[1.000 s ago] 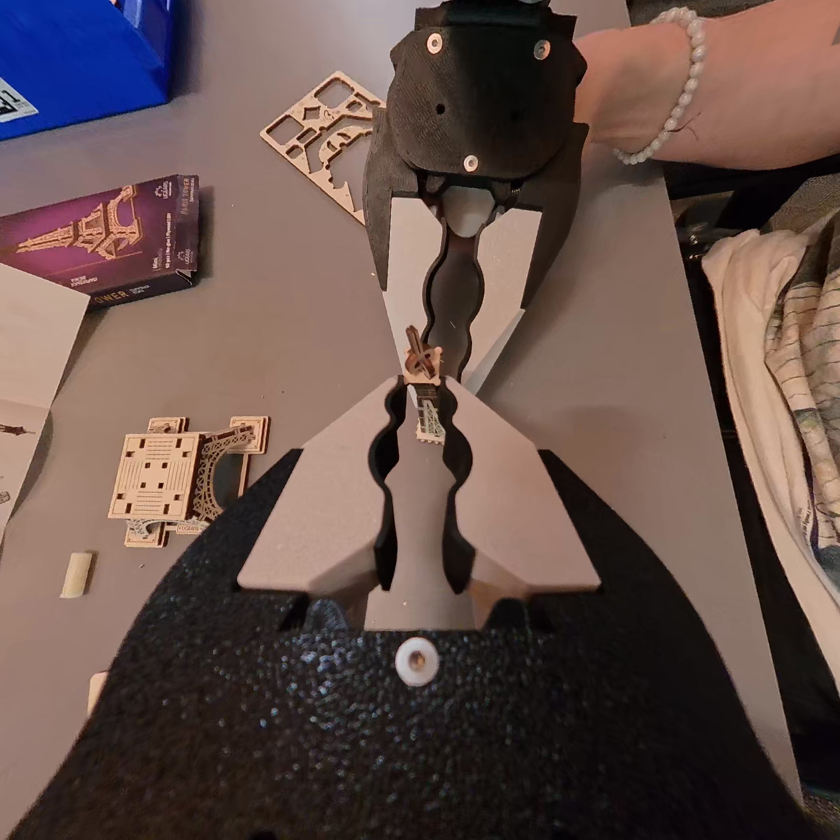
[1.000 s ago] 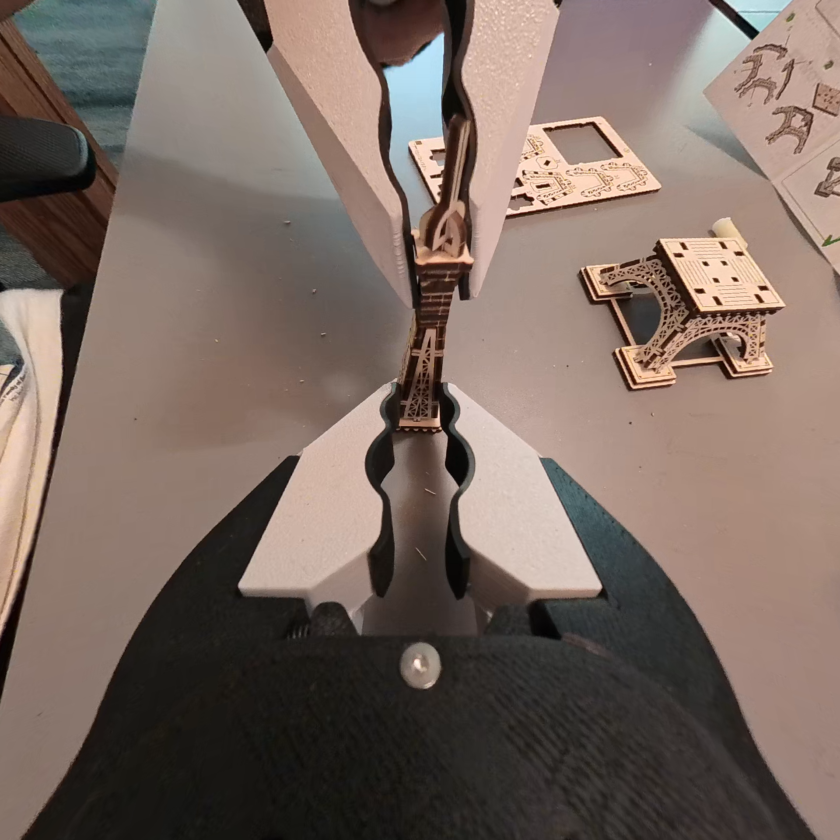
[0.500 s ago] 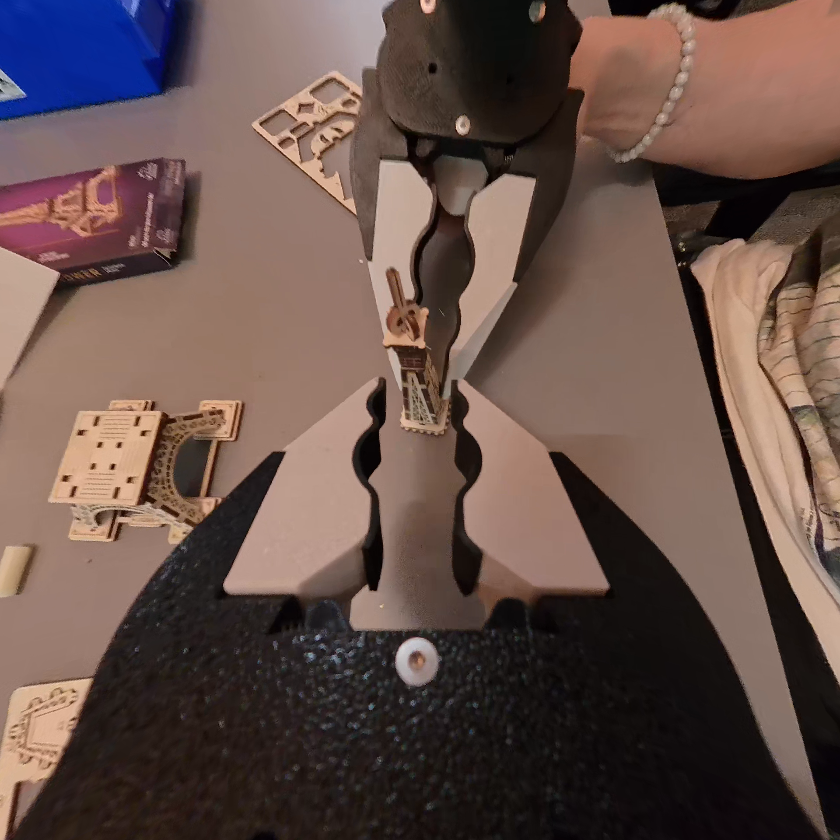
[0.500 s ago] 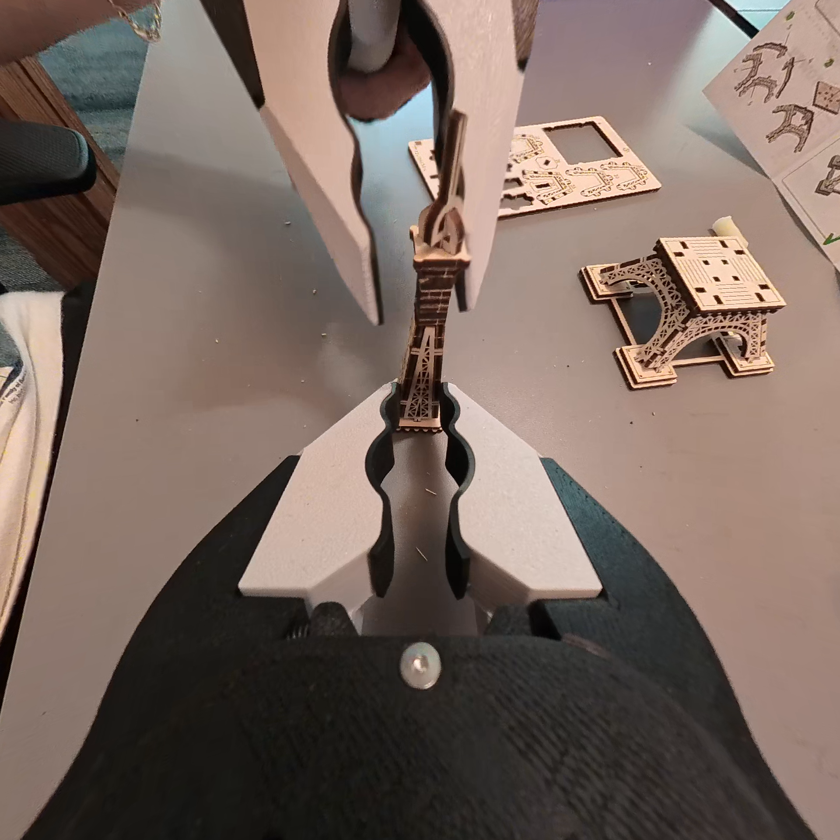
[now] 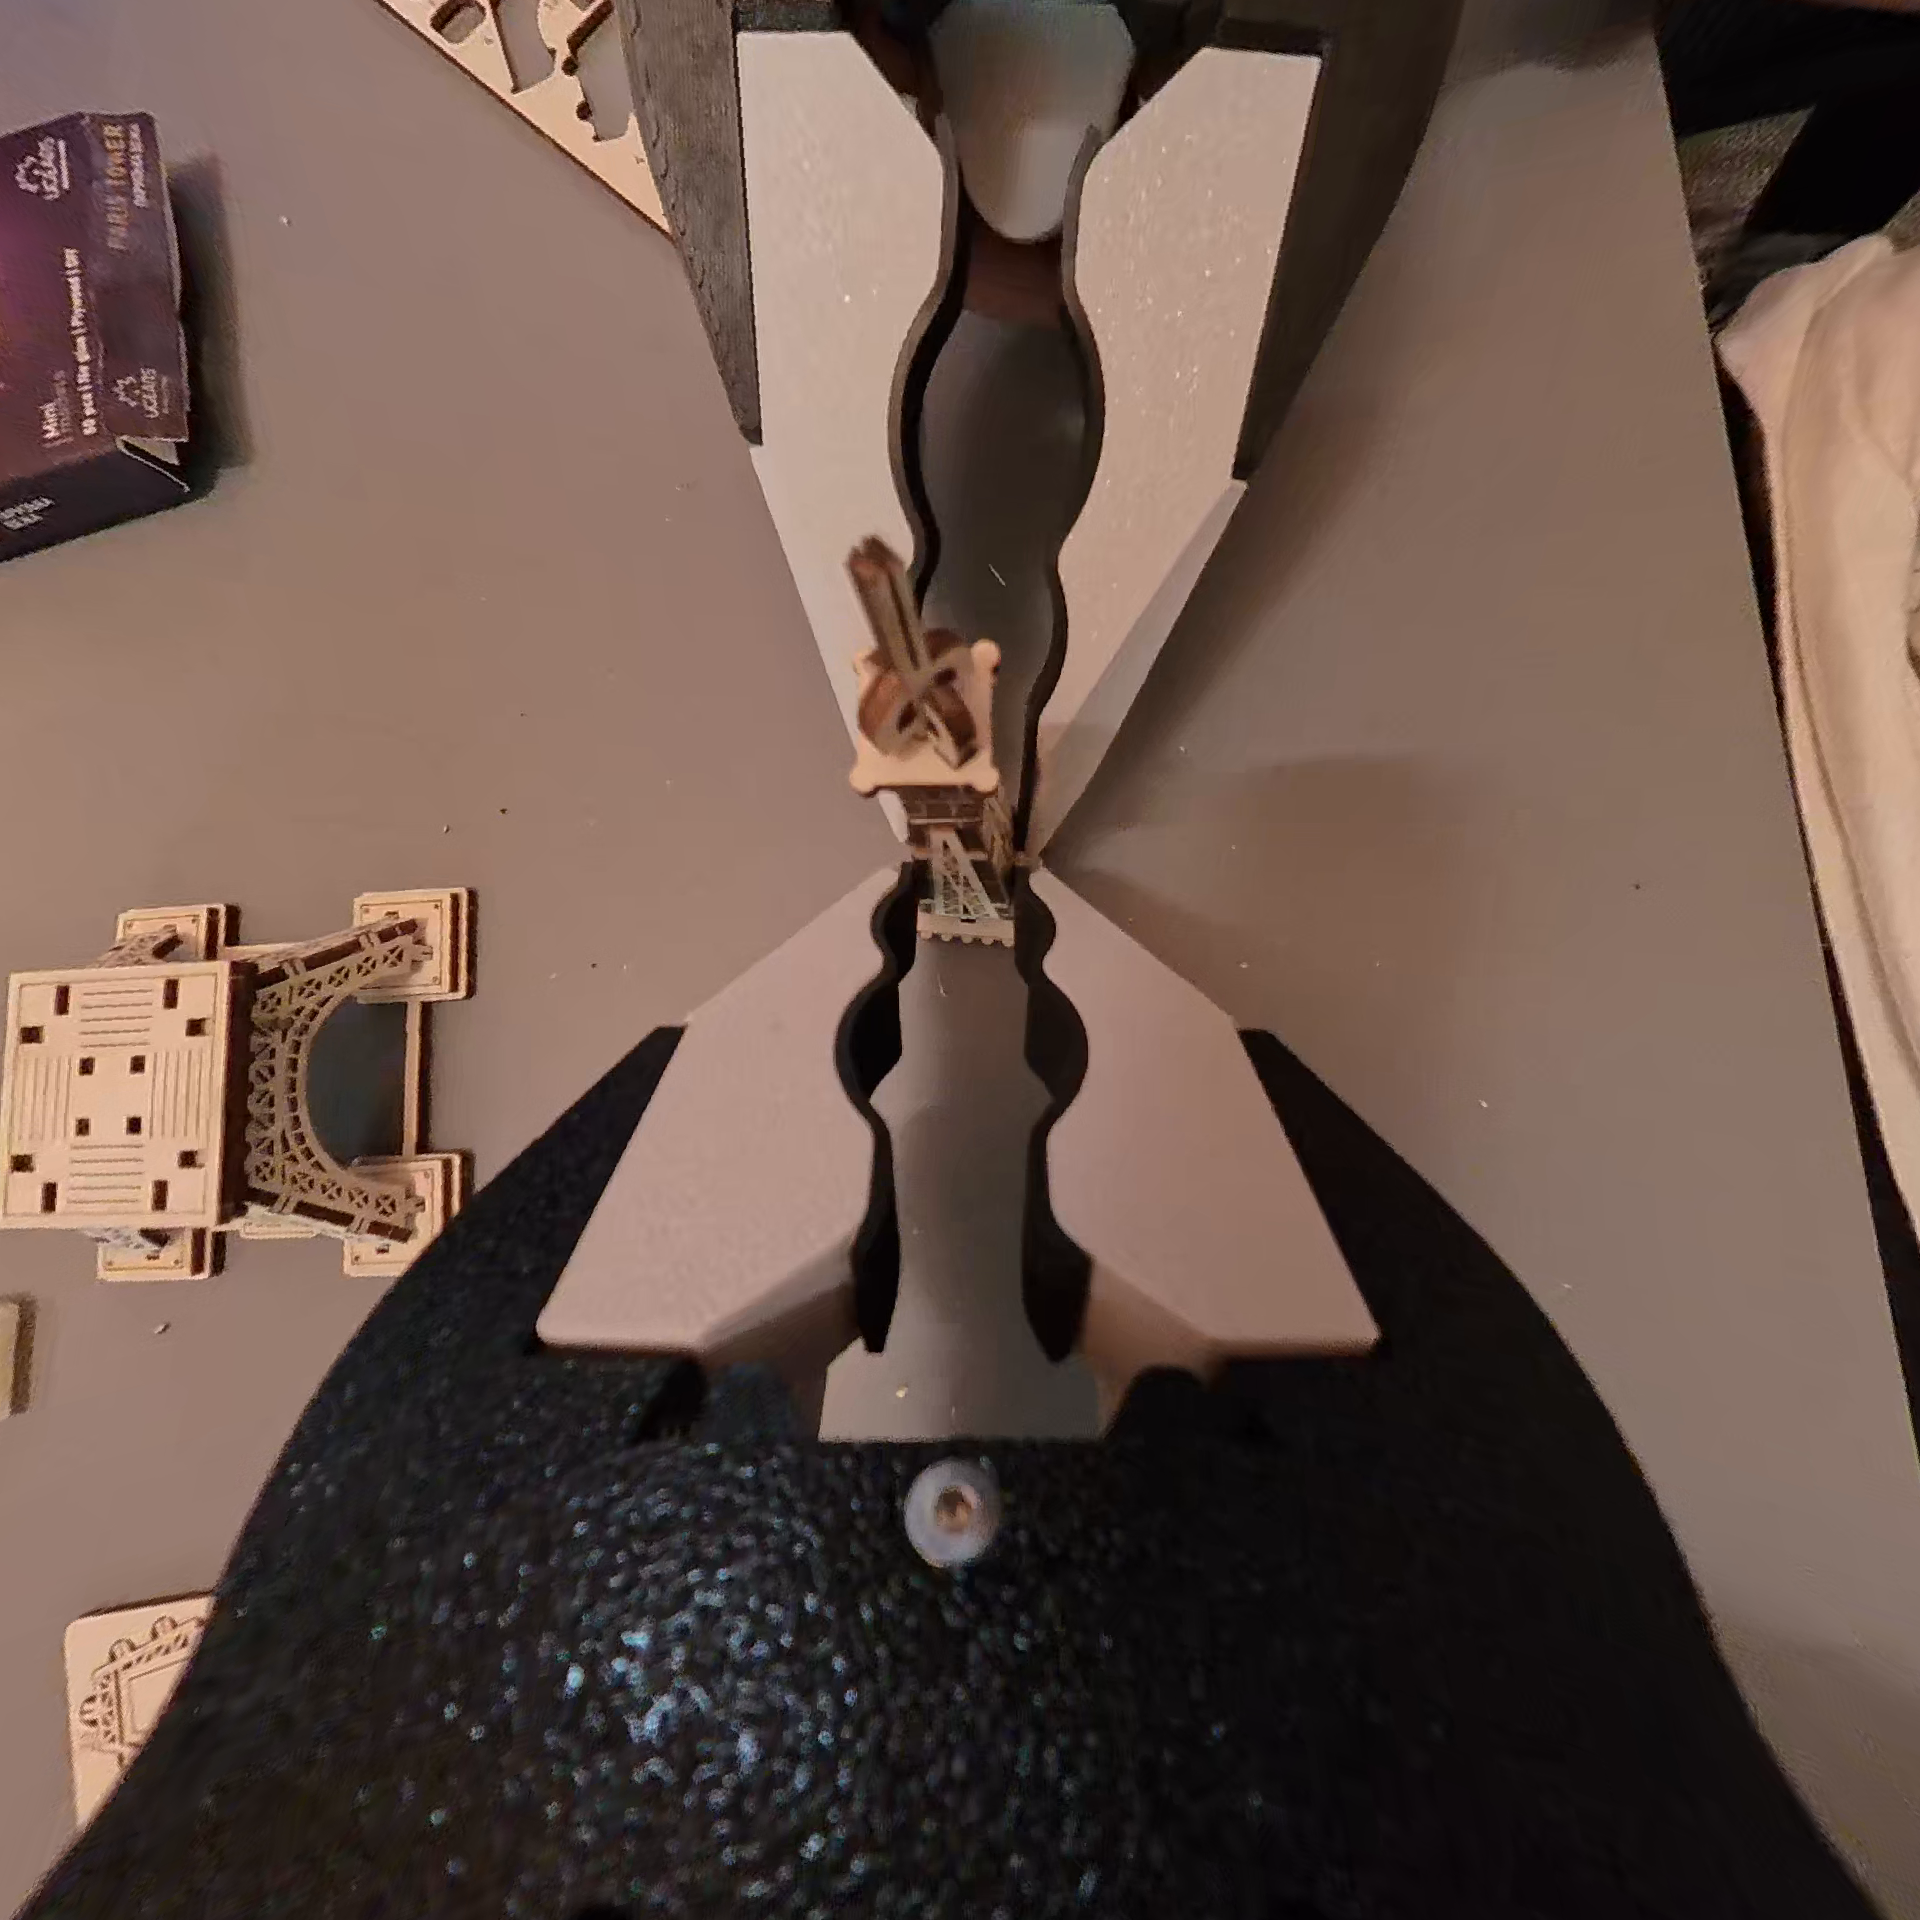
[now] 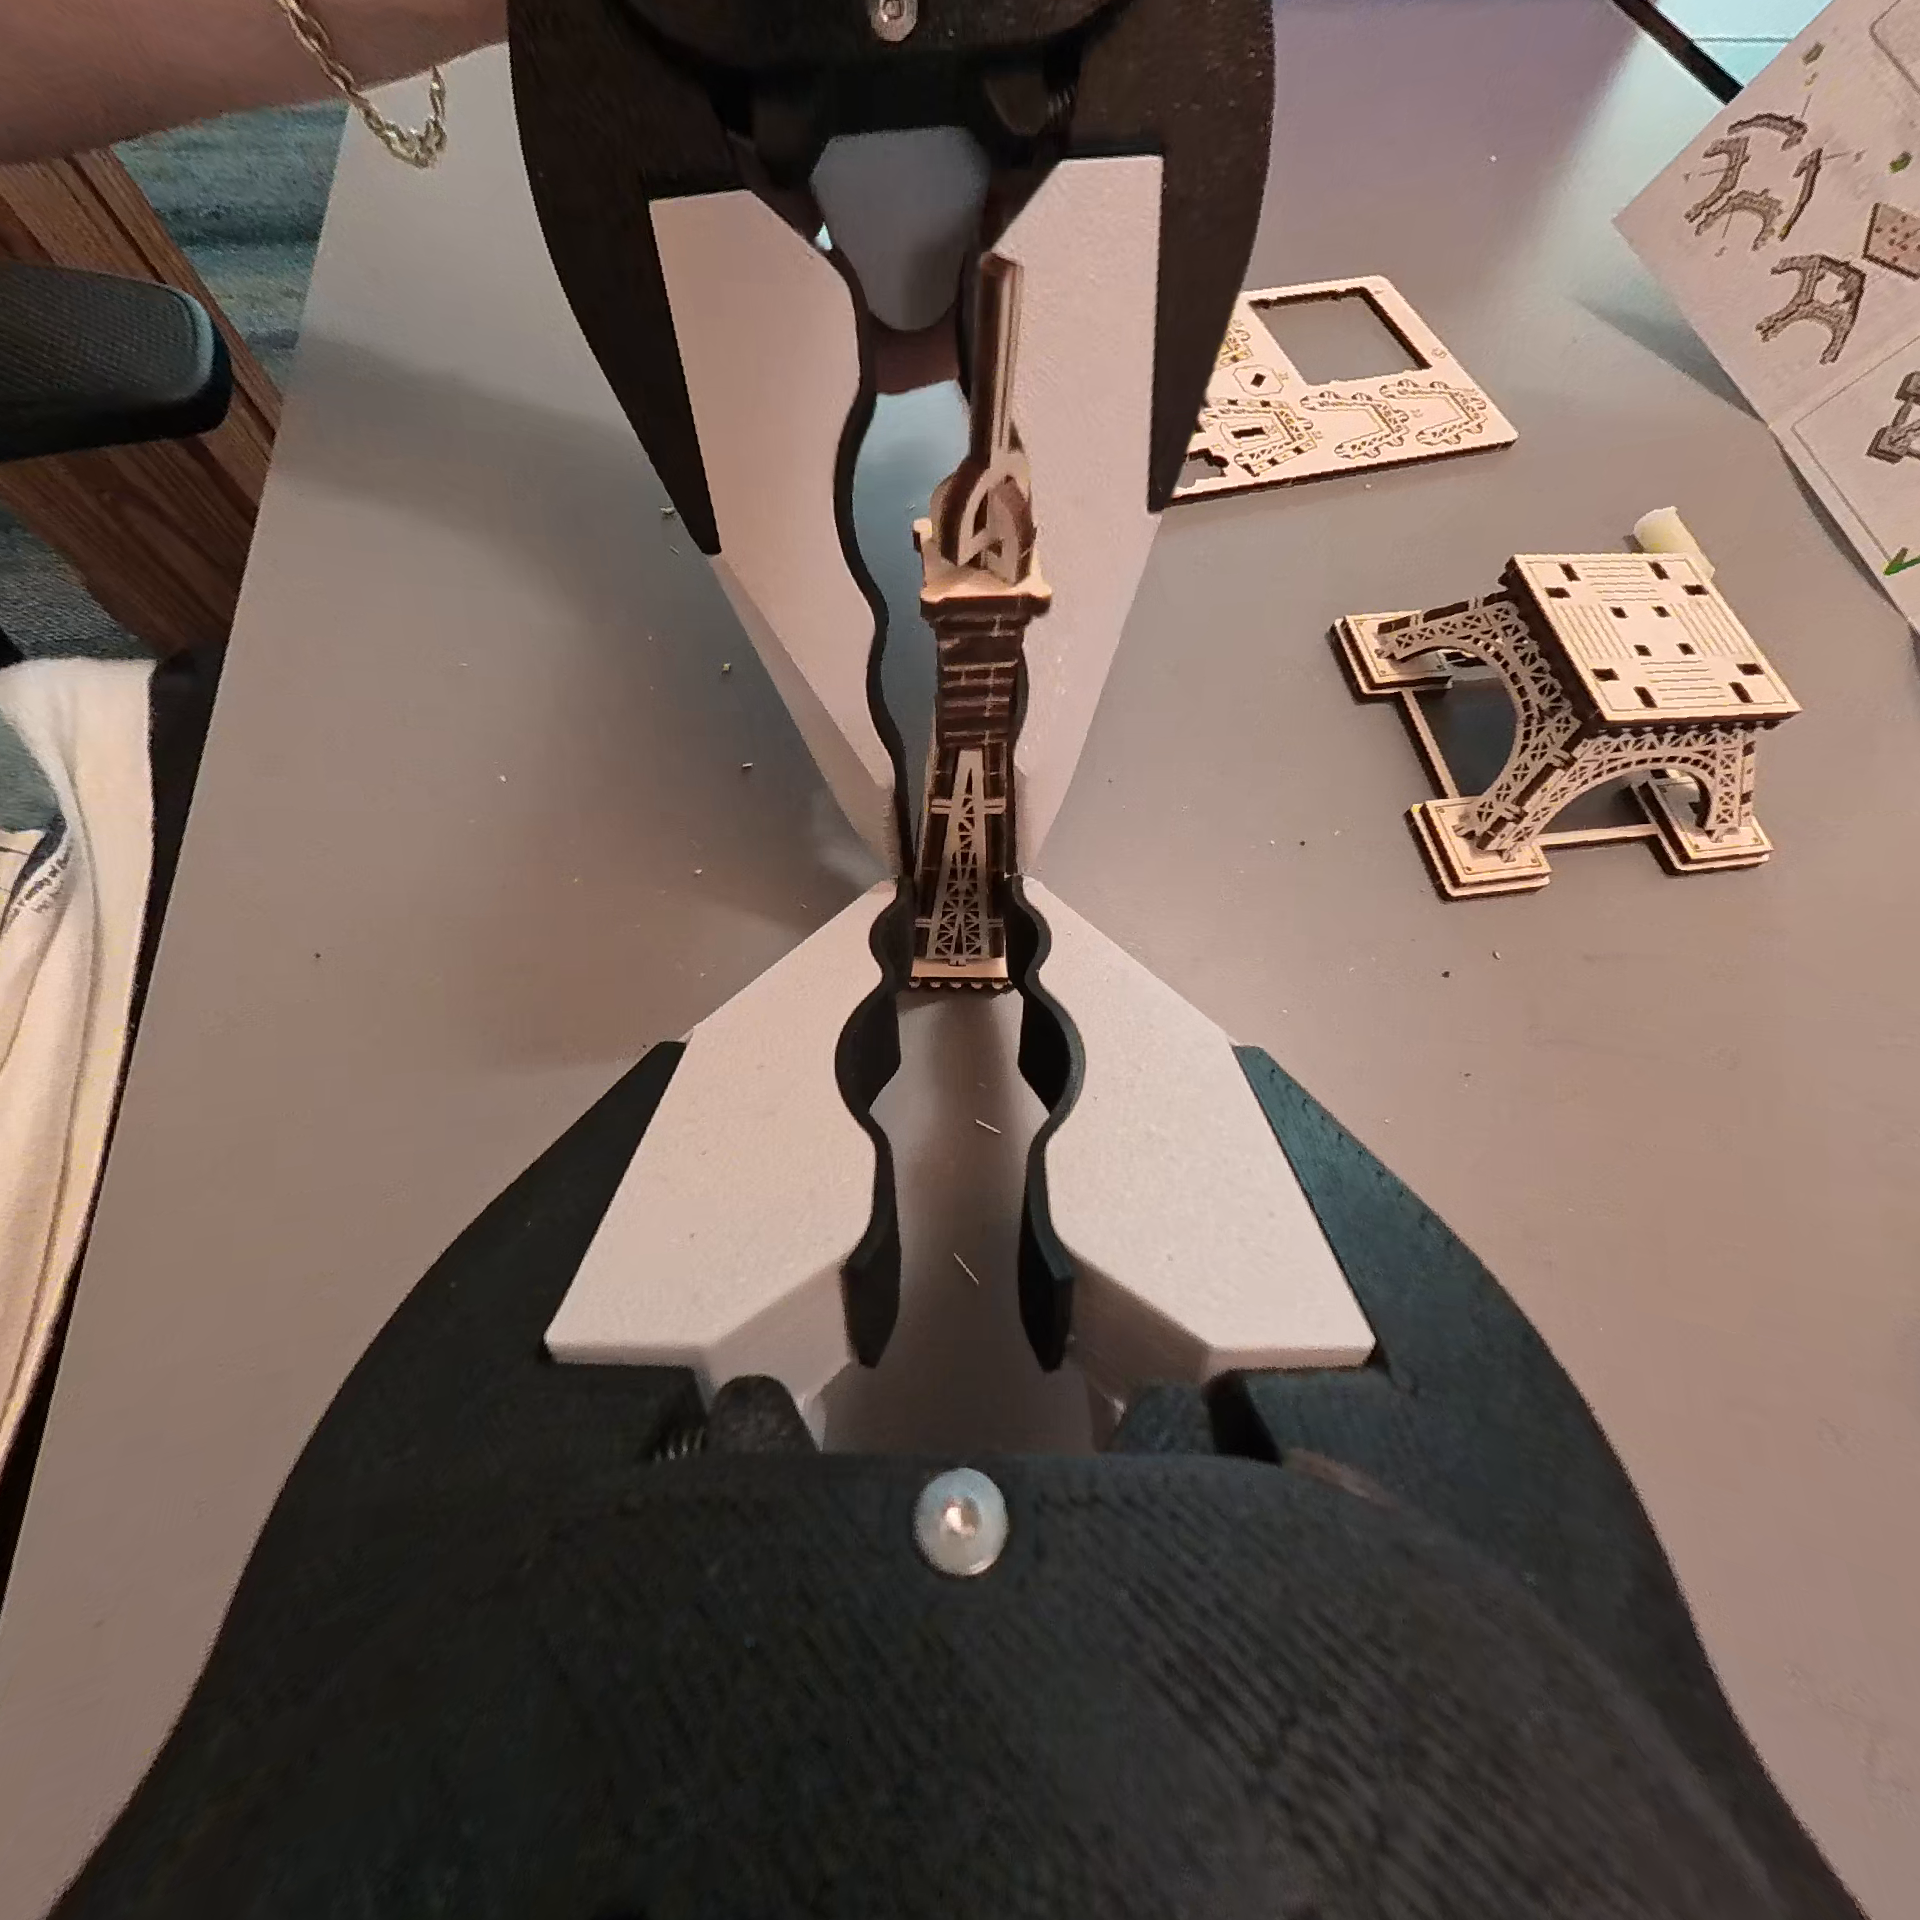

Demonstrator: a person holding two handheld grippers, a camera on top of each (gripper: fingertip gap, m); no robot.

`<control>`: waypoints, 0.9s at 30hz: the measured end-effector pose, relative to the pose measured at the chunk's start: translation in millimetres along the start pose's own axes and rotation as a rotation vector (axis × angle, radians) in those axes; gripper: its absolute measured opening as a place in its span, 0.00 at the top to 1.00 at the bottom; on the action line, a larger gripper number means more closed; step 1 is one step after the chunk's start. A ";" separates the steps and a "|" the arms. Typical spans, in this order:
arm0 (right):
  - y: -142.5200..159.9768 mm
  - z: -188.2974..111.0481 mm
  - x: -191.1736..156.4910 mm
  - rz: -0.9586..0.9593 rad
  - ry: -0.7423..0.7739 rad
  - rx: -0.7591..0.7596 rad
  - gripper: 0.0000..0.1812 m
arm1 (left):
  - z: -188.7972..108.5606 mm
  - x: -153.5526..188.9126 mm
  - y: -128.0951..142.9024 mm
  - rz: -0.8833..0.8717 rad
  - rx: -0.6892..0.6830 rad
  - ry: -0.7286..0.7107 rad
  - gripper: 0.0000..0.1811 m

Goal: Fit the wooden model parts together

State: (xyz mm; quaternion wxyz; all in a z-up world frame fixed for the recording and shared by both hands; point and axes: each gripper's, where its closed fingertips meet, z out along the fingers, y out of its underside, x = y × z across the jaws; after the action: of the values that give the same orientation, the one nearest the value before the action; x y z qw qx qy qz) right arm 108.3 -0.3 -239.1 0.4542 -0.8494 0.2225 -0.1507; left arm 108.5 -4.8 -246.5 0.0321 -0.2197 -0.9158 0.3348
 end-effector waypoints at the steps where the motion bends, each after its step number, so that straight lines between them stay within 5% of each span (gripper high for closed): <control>1: -0.2 0.0 -0.1 -0.005 -0.001 0.001 0.92 | -0.1 0.1 0.1 -0.003 -0.007 0.000 0.91; 6: 11.8 -3.5 -1.2 -0.070 -0.007 -0.051 0.83 | 0.1 -0.4 0.8 -0.035 -0.031 0.014 0.91; 27: 4.0 5.3 0.4 -0.096 0.007 -0.077 0.91 | 0.9 -0.2 2.3 -0.016 -0.148 0.054 0.91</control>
State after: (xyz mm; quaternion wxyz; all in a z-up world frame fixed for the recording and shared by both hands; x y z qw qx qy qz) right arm 110.1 1.3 -245.3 0.4128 -0.8753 0.1888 -0.1666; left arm 109.3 -3.8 -248.6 0.0433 -0.2230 -0.9385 0.2600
